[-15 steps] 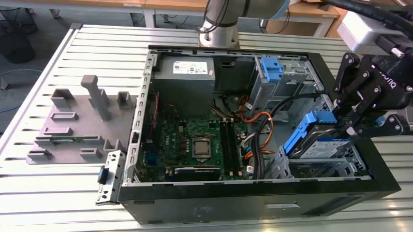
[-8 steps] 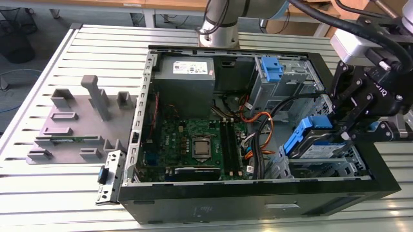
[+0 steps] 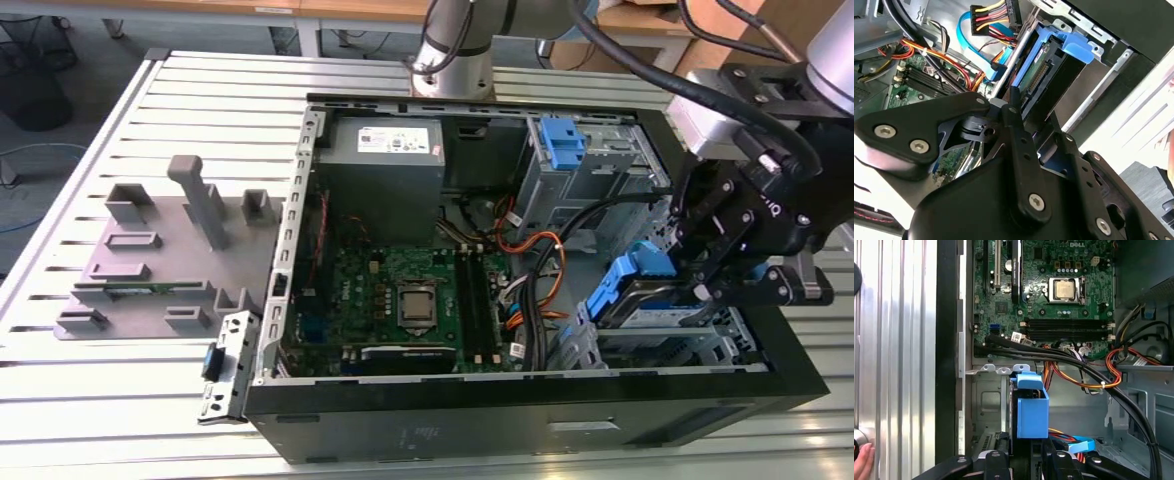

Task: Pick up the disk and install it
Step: 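Insert the disk into the insertion slot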

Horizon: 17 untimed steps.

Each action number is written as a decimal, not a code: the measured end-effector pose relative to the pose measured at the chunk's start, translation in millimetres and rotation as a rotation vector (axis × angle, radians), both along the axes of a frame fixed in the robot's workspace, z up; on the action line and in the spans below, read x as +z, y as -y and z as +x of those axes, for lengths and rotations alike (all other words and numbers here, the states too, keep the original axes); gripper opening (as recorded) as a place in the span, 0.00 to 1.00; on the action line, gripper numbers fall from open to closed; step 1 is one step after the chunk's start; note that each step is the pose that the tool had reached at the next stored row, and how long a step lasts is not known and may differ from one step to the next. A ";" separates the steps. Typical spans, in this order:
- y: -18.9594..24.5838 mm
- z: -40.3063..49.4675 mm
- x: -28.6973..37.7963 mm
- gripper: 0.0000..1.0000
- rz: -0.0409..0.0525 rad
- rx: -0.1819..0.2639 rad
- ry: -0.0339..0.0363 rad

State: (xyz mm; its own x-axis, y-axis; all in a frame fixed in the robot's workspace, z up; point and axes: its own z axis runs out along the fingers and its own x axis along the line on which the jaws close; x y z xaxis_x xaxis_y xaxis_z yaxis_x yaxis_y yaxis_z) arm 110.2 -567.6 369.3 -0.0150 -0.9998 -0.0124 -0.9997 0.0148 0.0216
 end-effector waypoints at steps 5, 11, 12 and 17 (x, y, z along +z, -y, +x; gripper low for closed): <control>0.0 0.0 -3.0 0.35 -0.0007 0.000 0.0000; 0.0 0.0 -3.2 0.42 -0.0005 0.000 0.0000; 0.0 0.0 -3.2 0.42 -0.0004 0.000 0.0000; -0.1 -1.5 -6.9 0.42 -0.0004 0.000 0.0076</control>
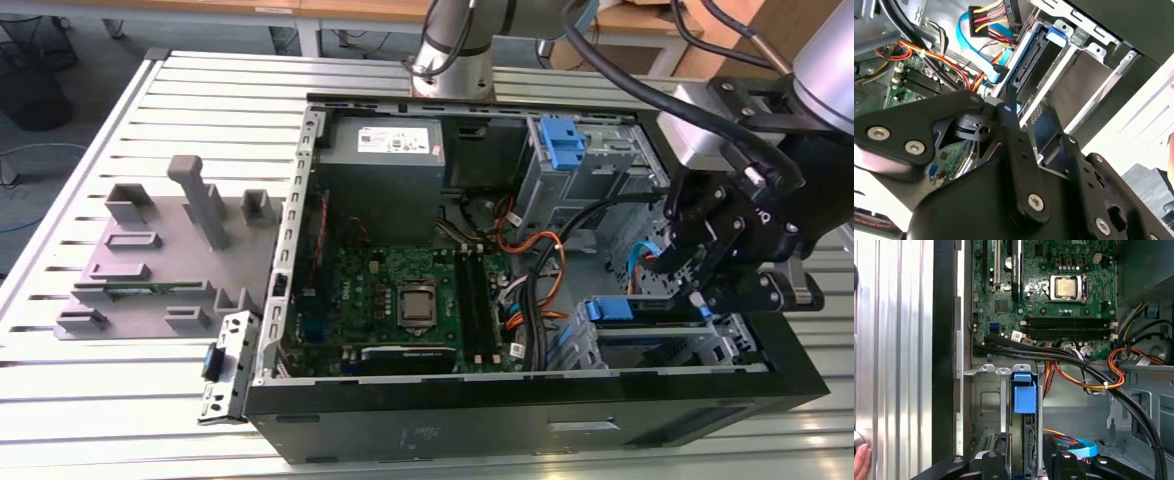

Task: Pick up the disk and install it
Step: 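Insert the disk into the insertion slot, then insert the first disk wire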

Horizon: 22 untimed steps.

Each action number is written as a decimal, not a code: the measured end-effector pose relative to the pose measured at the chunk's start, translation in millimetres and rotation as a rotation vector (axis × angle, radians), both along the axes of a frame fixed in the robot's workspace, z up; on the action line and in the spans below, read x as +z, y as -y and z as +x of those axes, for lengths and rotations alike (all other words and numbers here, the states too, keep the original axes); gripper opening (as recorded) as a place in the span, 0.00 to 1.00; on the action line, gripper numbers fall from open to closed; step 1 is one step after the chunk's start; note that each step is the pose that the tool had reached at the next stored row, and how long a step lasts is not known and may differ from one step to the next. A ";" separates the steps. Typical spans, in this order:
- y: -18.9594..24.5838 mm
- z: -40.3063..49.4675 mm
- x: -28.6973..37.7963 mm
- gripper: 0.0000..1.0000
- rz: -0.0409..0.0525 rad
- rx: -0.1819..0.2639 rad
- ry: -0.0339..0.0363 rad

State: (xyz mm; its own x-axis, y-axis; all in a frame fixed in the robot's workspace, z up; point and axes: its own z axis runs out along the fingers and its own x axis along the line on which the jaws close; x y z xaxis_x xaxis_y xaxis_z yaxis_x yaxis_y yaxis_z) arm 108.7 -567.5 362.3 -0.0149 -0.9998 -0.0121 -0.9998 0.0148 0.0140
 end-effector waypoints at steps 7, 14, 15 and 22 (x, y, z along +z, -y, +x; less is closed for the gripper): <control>-0.1 -3.6 -7.2 0.42 -0.0007 0.002 0.0129; -0.1 -3.6 -6.4 0.42 -0.0004 0.002 0.0129; -0.1 -3.6 -5.9 0.42 -0.0003 0.002 0.0129; -0.1 -3.6 -5.3 0.42 -0.0005 0.002 0.0129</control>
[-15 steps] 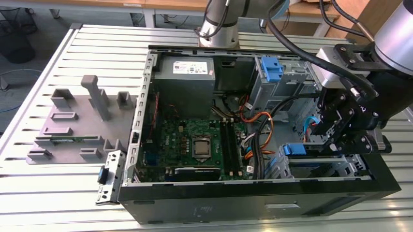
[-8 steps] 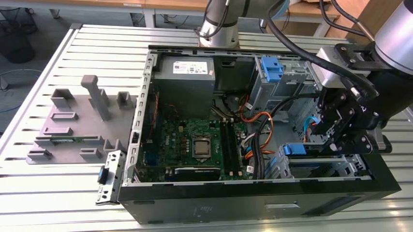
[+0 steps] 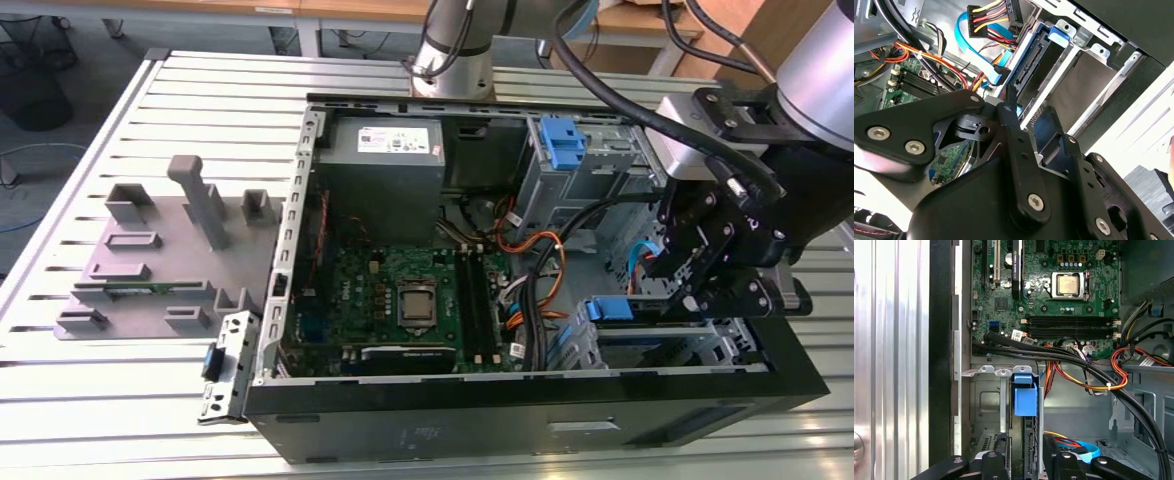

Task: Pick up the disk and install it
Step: 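Insert the first disk wire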

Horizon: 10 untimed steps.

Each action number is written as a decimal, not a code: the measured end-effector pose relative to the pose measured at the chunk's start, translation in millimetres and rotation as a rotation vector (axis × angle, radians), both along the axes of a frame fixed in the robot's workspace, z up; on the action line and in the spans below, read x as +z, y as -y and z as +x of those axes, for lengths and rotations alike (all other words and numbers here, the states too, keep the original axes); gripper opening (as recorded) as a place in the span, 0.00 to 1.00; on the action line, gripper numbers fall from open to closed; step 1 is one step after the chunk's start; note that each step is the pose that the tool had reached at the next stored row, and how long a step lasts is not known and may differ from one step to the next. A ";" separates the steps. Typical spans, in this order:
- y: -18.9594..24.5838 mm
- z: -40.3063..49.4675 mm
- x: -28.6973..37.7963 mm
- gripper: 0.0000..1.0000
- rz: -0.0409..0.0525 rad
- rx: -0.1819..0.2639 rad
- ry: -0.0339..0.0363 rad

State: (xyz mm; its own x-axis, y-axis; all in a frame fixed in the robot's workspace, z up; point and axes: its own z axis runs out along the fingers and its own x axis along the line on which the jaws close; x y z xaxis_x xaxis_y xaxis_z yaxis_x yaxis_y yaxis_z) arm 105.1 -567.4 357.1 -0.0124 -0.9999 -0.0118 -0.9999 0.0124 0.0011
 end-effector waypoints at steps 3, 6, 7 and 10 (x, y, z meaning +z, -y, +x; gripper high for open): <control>0.0 0.0 0.0 0.42 0.0000 0.000 0.0000; 0.0 0.0 0.1 0.42 0.0000 0.000 0.0001; 0.0 0.0 0.3 0.42 -0.0001 0.000 0.0000; 0.0 0.0 3.3 0.42 -0.0001 0.000 0.0000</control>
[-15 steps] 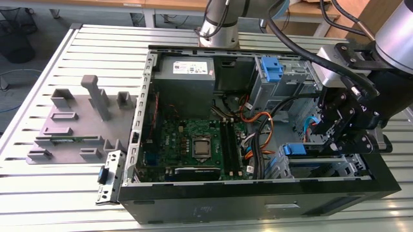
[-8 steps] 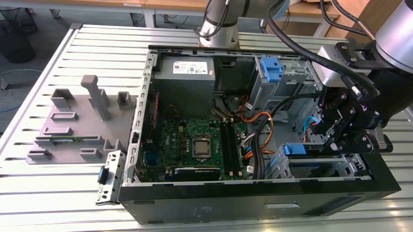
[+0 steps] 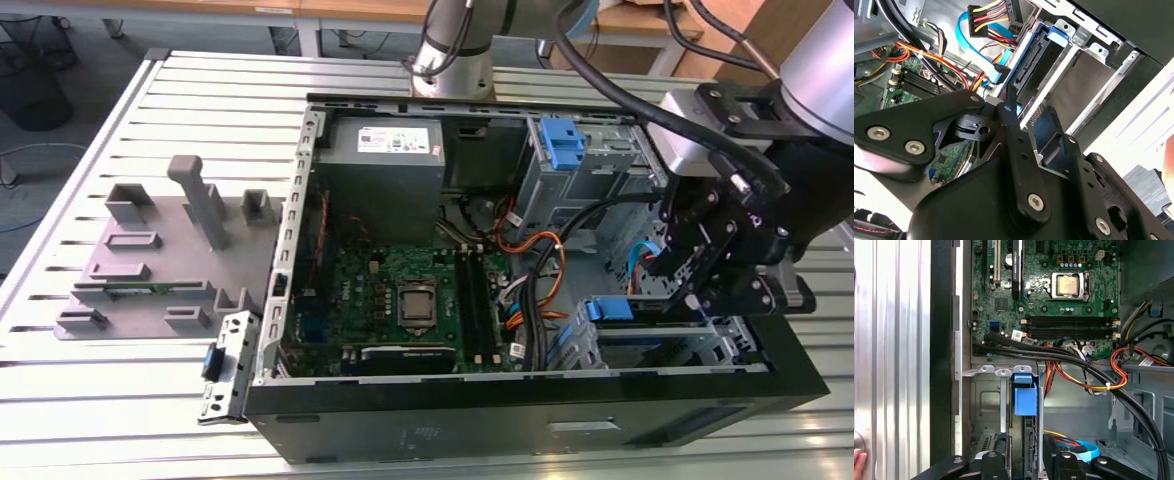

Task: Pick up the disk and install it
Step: 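Insert the first disk wire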

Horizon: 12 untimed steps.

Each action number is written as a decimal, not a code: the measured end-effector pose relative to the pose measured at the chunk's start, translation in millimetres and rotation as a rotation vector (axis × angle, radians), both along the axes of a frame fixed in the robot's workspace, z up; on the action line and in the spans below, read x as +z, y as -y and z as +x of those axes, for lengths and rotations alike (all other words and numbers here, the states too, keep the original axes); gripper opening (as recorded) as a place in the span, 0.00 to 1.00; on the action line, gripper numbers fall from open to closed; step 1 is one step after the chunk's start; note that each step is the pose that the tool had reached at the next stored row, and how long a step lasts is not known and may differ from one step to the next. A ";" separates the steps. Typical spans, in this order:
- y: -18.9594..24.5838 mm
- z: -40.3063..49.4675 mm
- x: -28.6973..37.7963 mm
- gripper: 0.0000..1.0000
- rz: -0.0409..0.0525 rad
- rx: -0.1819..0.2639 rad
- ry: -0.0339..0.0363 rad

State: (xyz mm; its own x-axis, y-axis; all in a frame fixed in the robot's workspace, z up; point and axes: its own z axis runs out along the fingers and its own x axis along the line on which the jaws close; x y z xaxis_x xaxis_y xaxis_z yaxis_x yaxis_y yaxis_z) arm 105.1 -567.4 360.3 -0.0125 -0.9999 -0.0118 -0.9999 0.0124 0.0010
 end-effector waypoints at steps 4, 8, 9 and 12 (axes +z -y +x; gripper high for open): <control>0.0 0.0 6.5 0.42 0.0000 0.000 0.0000; 0.0 0.0 10.0 0.42 0.0000 0.000 0.0000; 0.0 0.0 10.9 0.42 0.0000 0.000 0.0000; 0.0 0.0 11.8 0.42 0.0003 0.000 0.0000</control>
State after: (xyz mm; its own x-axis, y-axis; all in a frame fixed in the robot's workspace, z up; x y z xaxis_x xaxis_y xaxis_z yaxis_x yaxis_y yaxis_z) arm 105.1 -567.4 372.2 -0.0124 -0.9999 -0.0121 -0.9999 0.0124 0.0010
